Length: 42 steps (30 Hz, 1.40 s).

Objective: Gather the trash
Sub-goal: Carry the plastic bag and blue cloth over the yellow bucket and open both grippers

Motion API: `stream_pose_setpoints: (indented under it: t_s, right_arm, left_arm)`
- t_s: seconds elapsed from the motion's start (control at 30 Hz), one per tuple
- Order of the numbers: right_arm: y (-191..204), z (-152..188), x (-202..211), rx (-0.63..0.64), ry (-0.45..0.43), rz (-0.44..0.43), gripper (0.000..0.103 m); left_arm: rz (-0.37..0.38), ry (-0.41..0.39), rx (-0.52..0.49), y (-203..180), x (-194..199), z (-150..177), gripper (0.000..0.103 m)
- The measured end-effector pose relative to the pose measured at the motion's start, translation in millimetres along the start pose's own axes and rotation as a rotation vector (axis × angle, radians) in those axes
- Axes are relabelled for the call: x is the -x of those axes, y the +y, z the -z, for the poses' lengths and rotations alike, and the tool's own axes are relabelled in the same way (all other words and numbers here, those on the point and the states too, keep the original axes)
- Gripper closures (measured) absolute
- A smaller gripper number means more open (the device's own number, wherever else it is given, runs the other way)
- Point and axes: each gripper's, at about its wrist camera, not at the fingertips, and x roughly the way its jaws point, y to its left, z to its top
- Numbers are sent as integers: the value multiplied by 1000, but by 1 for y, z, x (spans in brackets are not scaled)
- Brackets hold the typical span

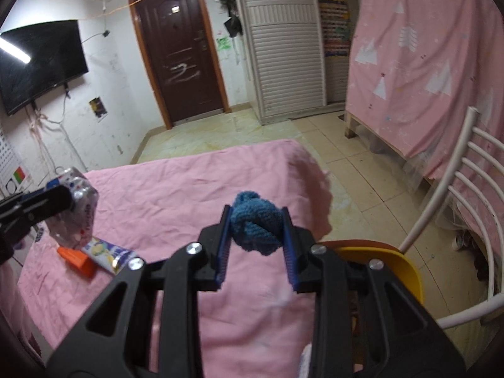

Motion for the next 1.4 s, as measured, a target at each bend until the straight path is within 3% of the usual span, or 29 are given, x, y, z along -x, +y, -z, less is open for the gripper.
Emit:
stream_pose_setpoints:
  t_s: [0.5,0.63,0.93,1.0,1.13,1.4]
  right_arm:
    - [-106,41,13,-135,29,101,73]
    - [-124,49,13,-168,28,116,54]
    - [-163,60,25,-236,13,158,52]
    - [-169,61,28,-246,11,164,52]
    - [-179,66,33,-267,11,176,52]
    - [-169,64,31,-254,21,164,52]
  left_arm:
    - [220,34,-62,-100,-52,-3,90]
    - [256,59,-78,-128,-70,-3,90]
    - [310,105,-102,-173,-103,-3,89]
    - [324,121,-96,-176,-109,-4,84]
    - [333,122,-82,-182,-118,-4,45]
    - [314,112,-82,-174,-113,-3,43]
